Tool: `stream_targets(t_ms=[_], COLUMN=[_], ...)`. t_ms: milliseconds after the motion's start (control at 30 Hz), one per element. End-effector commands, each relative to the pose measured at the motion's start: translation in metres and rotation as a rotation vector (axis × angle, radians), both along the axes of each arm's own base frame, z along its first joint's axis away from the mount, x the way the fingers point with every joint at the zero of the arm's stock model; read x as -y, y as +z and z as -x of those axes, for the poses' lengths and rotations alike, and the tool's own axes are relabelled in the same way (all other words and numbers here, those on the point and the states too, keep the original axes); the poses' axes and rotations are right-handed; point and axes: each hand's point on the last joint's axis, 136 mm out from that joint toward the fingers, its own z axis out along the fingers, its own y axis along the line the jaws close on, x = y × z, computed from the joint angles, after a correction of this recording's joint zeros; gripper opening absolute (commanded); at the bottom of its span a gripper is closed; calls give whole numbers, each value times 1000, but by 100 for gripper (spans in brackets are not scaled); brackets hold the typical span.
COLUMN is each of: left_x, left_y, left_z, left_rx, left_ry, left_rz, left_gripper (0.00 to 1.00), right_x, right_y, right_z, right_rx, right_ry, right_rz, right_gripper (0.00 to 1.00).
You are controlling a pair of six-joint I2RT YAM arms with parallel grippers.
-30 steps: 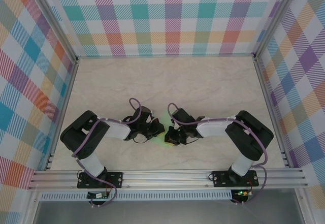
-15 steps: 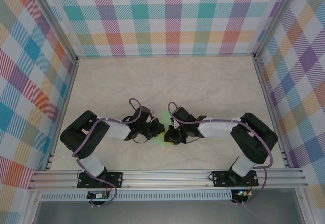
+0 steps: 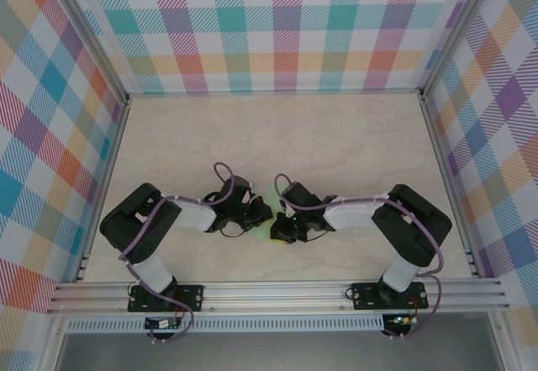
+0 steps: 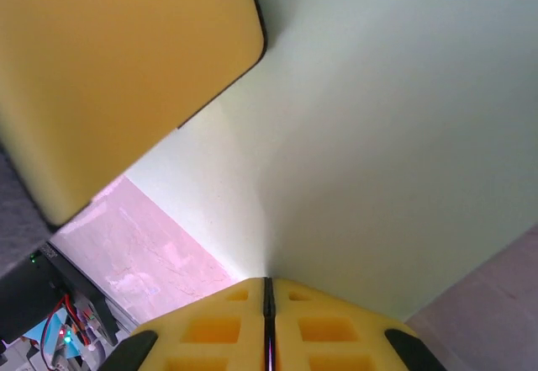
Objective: Fold a paper plane with a square sheet of paper (pick it up from the middle)
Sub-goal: Fold the triangle a second time at the center of the table.
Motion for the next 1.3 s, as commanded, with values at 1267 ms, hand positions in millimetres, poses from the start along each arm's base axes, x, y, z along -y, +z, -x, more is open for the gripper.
stream_targets(t_ms=[1267], left_x=[-13], left_y=[-27], left_z=[17], left_rx=[-74], left_ry=[1], left_rz=[-74], left_gripper=[0], right_x=[11], right_y=[34], right_z=[-9], right_rx=[100], right_ry=[-64], right_rz=[-55], right_gripper=[16])
